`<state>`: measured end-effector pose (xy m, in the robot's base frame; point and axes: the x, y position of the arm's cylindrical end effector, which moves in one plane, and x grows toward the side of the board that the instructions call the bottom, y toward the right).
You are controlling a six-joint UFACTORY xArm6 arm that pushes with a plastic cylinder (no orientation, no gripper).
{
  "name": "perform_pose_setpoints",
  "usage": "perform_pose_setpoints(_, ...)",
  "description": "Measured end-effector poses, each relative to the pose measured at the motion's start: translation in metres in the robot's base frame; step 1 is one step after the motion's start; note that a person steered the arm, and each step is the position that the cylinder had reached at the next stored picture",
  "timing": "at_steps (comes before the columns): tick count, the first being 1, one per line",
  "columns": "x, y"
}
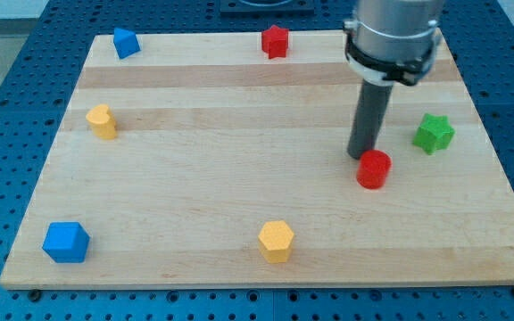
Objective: Move the red circle to the bottom right of the board
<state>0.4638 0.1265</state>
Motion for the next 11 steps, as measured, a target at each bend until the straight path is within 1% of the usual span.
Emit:
perform_pose_setpoints(2,0.051,0.039)
perform_pose_setpoints(3,0.066,0.037)
perform_pose_setpoints(4,0.066,-0.004)
perform_pose_setpoints(5,0.083,-0.019)
perform_pose_setpoints(6,0.109,-0.016)
perform_pose_setpoints(8,0.116,-0.009)
perform_pose_setpoints(9,0.147,-0.015)
perform_pose_setpoints(10,0.154,-0.014)
perform_pose_setpoints(11,0.138,-0.010)
